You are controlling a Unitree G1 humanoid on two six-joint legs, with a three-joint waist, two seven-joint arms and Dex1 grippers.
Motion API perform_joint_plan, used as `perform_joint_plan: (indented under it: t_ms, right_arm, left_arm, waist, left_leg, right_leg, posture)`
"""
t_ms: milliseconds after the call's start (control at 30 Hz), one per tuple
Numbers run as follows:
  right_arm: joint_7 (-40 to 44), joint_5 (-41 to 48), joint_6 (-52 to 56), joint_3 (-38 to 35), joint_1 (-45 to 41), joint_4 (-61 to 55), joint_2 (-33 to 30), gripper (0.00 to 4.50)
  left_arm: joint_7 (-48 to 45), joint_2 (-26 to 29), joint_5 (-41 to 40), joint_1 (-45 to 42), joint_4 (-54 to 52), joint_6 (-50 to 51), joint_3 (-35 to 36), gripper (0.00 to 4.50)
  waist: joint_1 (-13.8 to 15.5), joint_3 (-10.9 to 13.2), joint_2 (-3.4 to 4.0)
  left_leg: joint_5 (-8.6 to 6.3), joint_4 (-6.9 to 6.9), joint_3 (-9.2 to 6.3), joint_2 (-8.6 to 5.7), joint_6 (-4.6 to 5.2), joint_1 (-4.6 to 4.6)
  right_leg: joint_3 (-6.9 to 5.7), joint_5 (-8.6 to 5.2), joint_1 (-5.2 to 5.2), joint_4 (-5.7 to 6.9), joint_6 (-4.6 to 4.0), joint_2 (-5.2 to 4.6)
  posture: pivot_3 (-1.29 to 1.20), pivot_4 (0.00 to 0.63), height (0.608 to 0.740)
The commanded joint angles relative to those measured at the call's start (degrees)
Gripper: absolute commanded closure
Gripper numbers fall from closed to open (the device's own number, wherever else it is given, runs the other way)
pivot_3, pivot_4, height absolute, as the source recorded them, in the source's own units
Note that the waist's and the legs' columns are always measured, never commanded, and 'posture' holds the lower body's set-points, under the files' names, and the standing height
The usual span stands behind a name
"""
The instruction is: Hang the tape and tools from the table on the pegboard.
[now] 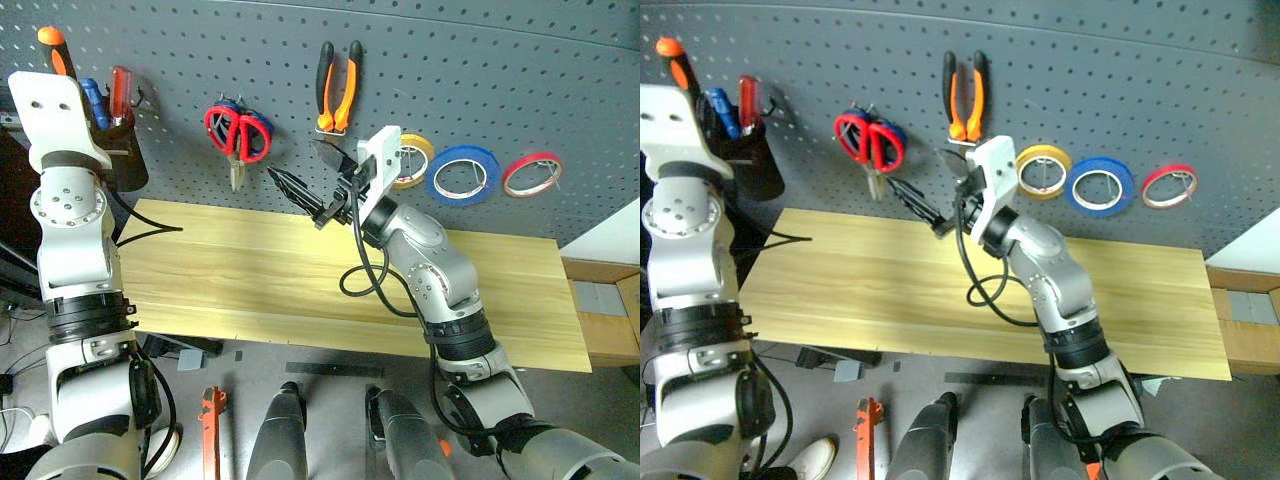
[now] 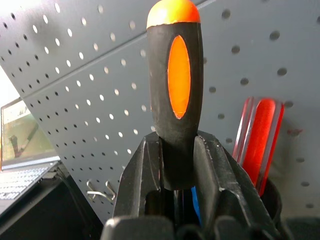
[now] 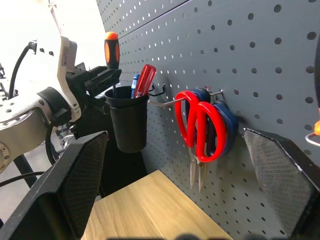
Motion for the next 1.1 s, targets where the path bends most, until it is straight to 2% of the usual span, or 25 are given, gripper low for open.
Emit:
perform_joint_plan:
  t_ms: [33,67,133,167,467,600,700,767,900,1100]
  right_arm:
    - [0.34,0.48,-0.04,-0.24,-0.45,-3.28,0.01,0.00]
    - [0.33,0.48,-0.02,-0.23,-0.46,-3.29,-0.04,0.00]
    - [0.30,0.45,-0.03,-0.14,-0.44,-3.32,-0.09,0.00]
    - [0.29,0.44,-0.04,-0.09,-0.42,-3.35,-0.11,0.00]
    - [0.81,0.17,-0.68,0.38,-1.01,-3.07,-0.07,0.00]
    - [1.47,-0.23,-0.35,0.71,-0.70,-4.12,-1.09,0.00]
    - [1.52,0.08,1.70,0.50,-0.12,-7.86,-3.27,0.00]
    - [1.37,0.62,4.22,0.09,1.16,-12.19,-5.72,0.00]
    - [0.06,2.45,10.19,-1.24,5.71,-20.61,-10.00,0.00]
    - [-1.82,4.22,16.20,-2.79,14.90,-30.70,-15.34,0.00]
  left_arm:
    - [-0.03,1.86,-0.41,-1.65,-0.68,-1.44,0.99,3.99]
    - [-0.05,1.80,-0.47,-1.69,-0.66,-1.50,0.95,3.99]
    - [-0.08,1.73,-0.60,-1.72,-0.62,-1.67,0.92,3.29]
    - [-0.07,1.70,-0.63,-1.71,-0.63,-1.71,0.90,3.14]
    - [0.07,1.44,-1.05,-1.12,-1.49,-1.87,0.76,0.10]
    - [-0.07,0.58,-2.00,1.05,-5.32,-0.24,1.49,0.04]
    - [-1.09,-0.42,-3.54,5.49,-13.06,3.38,2.15,0.04]
    - [-0.75,-1.86,-5.11,8.45,-21.87,7.57,3.08,0.04]
    - [0.10,-5.01,-5.40,13.76,-37.39,16.04,2.12,0.04]
    - [0.57,-11.65,-6.37,21.18,-49.68,25.52,-1.55,0.04]
  waist:
    - [0.00,0.00,0.00]
    - [-0.01,0.01,0.00]
    - [-0.01,0.01,0.00]
    - [0.00,0.01,0.00]
    - [0.03,0.01,0.00]
    - [0.04,0.00,-0.01]
    - [0.05,0.00,-0.01]
    - [0.12,-0.02,-0.03]
    - [0.45,-0.09,-0.15]
    - [1.32,-0.20,-0.17]
  left_leg:
    - [0.00,0.00,0.00,0.00,0.00,0.00]
    - [0.00,0.00,0.00,0.00,0.00,0.00]
    - [0.00,0.00,0.00,0.00,0.00,0.00]
    - [0.00,0.00,0.00,0.00,0.00,0.00]
    - [0.00,0.00,-0.01,0.00,-0.01,0.00]
    - [0.00,0.00,0.00,0.00,-0.01,0.00]
    - [0.00,-0.01,0.00,-0.02,-0.01,-0.01]
    - [0.01,-0.02,-0.01,-0.04,-0.02,-0.02]
    - [0.02,-0.01,-0.13,-0.08,-0.04,-0.13]
    - [0.09,0.05,-0.24,-0.15,-0.10,0.12]
  right_leg:
    - [0.00,0.00,0.00,0.00,0.00,0.00]
    - [0.00,0.00,0.00,-0.01,0.00,0.00]
    - [0.00,0.00,0.00,-0.01,0.00,0.00]
    - [0.00,0.00,0.00,-0.01,0.00,0.00]
    - [-0.01,0.00,0.00,0.00,0.00,-0.01]
    - [0.00,0.00,0.00,-0.01,0.00,-0.01]
    - [0.00,0.00,0.00,-0.01,0.00,-0.06]
    - [-0.01,0.00,0.00,-0.03,0.00,-0.10]
    - [-0.11,0.00,0.02,-0.07,0.00,-0.17]
    - [-0.18,0.00,0.32,-0.08,0.01,-0.19]
  posture:
    - [0.20,0.333,0.740]
    - [0.20,0.332,0.740]
    - [0.20,0.330,0.740]
    - [0.20,0.330,0.740]
    - [0.21,0.312,0.740]
    - [0.21,0.299,0.740]
    - [0.22,0.290,0.740]
    - [0.22,0.282,0.740]
    - [0.23,0.267,0.740]
    - [0.21,0.242,0.740]
